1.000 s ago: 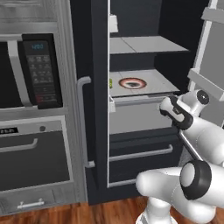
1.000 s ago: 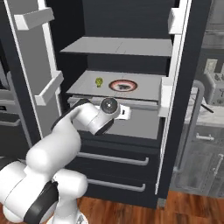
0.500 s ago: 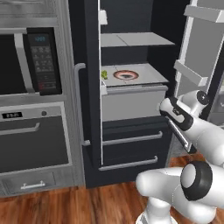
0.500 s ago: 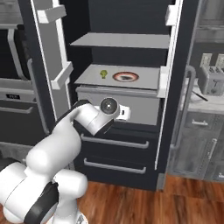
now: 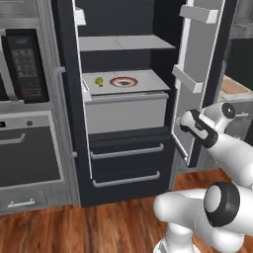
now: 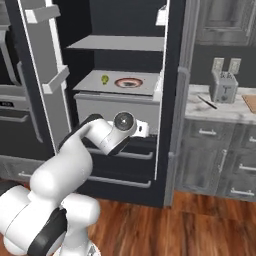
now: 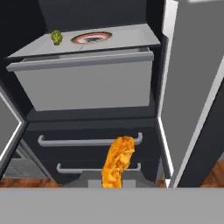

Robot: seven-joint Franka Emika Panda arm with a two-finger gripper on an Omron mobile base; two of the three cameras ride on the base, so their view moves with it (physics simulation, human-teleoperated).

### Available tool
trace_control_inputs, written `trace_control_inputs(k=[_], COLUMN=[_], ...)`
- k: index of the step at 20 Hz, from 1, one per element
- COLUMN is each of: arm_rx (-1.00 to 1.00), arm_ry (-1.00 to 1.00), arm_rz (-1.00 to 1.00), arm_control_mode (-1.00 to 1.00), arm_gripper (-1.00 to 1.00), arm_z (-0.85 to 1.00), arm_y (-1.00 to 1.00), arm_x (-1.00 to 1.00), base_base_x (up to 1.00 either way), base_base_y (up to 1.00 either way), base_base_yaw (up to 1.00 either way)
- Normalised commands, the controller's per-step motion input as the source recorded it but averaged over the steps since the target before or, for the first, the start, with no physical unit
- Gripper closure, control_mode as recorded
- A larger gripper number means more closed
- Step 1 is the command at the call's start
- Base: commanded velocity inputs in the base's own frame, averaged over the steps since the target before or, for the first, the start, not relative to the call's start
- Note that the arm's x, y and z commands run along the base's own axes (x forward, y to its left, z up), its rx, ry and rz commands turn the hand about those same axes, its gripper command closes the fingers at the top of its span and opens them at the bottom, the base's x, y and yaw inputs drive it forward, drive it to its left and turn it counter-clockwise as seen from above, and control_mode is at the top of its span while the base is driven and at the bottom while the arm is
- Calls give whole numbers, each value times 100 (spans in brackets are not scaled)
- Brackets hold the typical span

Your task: Retrieve the shrimp from the fridge and place it on the cutting board.

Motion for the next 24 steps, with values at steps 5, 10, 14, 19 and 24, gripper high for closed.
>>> trace_control_inputs(k=[5,10,14,19,24], arm_rx=[0,0,0,0,0], arm_ry=[0,0,0,0,0], arm_rz=[0,0,0,0,0], arm_control_mode=[100,100,100,100,100], arm_gripper=[100,100,100,100,100], arm_z=[0,0,0,0,0], arm_y=[0,0,0,0,0], arm_x=[0,0,0,0,0], base_base_x=[-26,-9,0,0,0], base_base_y=[-67,-69,-70,-69,-68], base_base_yaw=[0,0,0,0,0])
